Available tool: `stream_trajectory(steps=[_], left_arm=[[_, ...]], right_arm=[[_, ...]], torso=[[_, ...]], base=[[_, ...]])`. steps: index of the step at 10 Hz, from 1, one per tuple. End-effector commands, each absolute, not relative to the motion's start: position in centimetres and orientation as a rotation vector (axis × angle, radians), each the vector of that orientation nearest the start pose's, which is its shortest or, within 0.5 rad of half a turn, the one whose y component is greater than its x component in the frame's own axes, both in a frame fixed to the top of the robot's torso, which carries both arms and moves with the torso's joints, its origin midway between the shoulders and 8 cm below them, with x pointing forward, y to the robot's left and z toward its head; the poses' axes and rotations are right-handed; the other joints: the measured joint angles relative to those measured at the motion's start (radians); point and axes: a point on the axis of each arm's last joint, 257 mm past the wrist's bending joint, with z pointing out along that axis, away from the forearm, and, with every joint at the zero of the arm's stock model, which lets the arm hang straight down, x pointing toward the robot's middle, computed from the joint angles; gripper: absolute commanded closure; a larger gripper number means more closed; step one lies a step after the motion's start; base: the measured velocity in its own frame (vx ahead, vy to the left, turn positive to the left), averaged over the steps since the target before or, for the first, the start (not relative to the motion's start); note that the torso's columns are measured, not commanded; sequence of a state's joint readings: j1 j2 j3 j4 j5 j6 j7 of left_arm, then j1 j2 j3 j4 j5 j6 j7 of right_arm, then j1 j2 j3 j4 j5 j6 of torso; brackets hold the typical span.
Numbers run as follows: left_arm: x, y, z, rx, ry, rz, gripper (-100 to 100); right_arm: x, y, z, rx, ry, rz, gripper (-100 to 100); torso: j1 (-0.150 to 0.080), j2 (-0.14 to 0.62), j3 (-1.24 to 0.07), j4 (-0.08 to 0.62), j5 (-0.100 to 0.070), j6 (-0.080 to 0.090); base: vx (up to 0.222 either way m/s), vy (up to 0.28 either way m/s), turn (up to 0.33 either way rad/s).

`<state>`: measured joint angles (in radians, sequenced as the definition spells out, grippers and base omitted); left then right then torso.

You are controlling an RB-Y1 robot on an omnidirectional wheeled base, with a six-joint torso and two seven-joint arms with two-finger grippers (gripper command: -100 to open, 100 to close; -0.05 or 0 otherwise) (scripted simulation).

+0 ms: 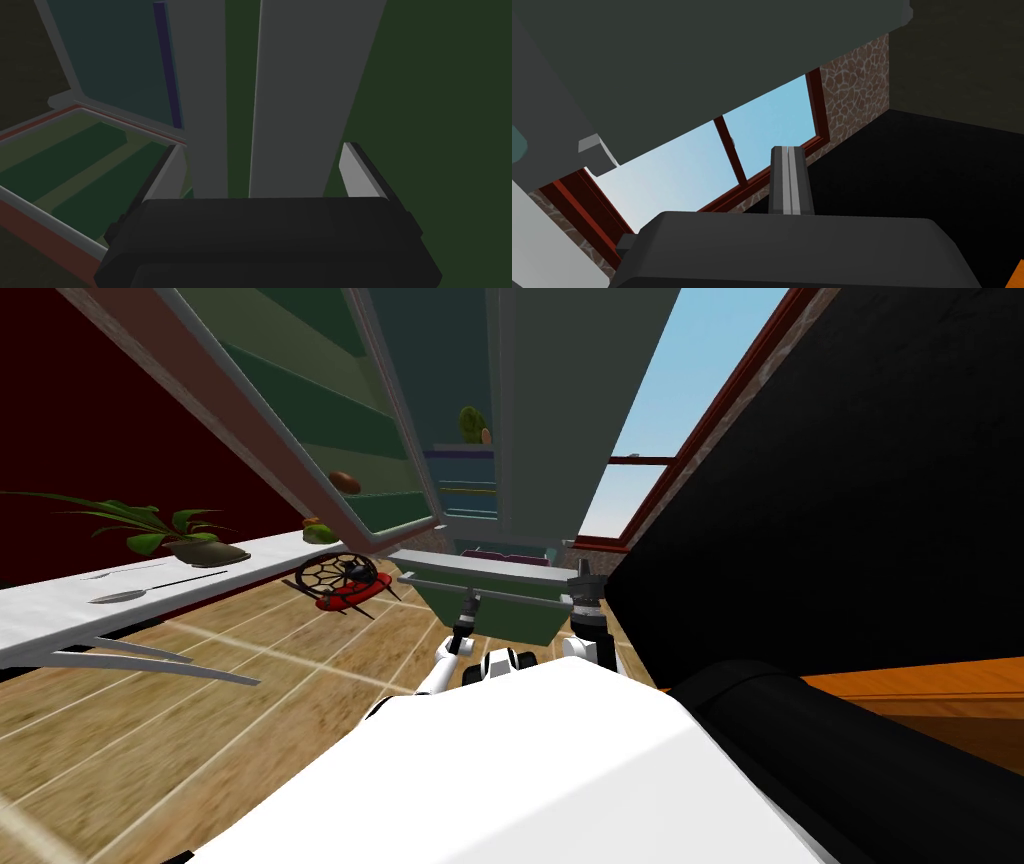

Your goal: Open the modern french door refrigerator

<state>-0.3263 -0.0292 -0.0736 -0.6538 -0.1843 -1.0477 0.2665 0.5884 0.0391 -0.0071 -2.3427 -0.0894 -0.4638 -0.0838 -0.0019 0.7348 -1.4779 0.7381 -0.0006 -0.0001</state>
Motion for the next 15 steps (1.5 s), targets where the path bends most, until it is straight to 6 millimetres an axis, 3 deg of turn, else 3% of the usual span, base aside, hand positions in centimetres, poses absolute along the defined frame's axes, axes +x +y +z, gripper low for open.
stream_trajectory(steps=[1, 8, 9, 10, 15], left_arm=[[54.0, 7.2, -22.4, -0.812, 1.082, -1.769, -100], [57.0, 5.7, -19.4, -0.810, 1.086, -1.775, -100], [56.5, 6.0, -21.0, -0.834, 1.108, -1.761, -100], [56.5, 6.0, -21.3, -0.840, 1.114, -1.756, 0], [56.4, 6.3, -22.3, -0.860, 1.132, -1.742, 0]], right_arm=[[32.7, -30.5, 1.8, 0.810, 0.528, 1.381, 0], [32.7, -30.5, 1.8, 0.810, 0.528, 1.381, 0], [32.7, -30.5, 1.8, 0.810, 0.528, 1.381, 0], [32.7, -30.5, 1.8, 0.810, 0.528, 1.381, 0], [32.7, -30.5, 1.8, 0.810, 0.528, 1.381, 0]], torso=[[0.001, -0.002, -0.001, 0.000, 0.000, 0.001], [0.003, 0.014, 0.008, 0.010, 0.000, -0.001], [0.003, 0.014, 0.008, 0.011, 0.000, -0.002], [0.002, 0.012, 0.007, 0.008, 0.000, -0.001], [0.002, 0.004, 0.002, 0.001, 0.000, 0.000]], base=[[-0.072, 0.027, 0.016], [-0.043, 0.016, 0.005], [-0.014, 0.007, -0.006], [0.000, 0.000, 0.000], [0.000, 0.000, 0.000]])
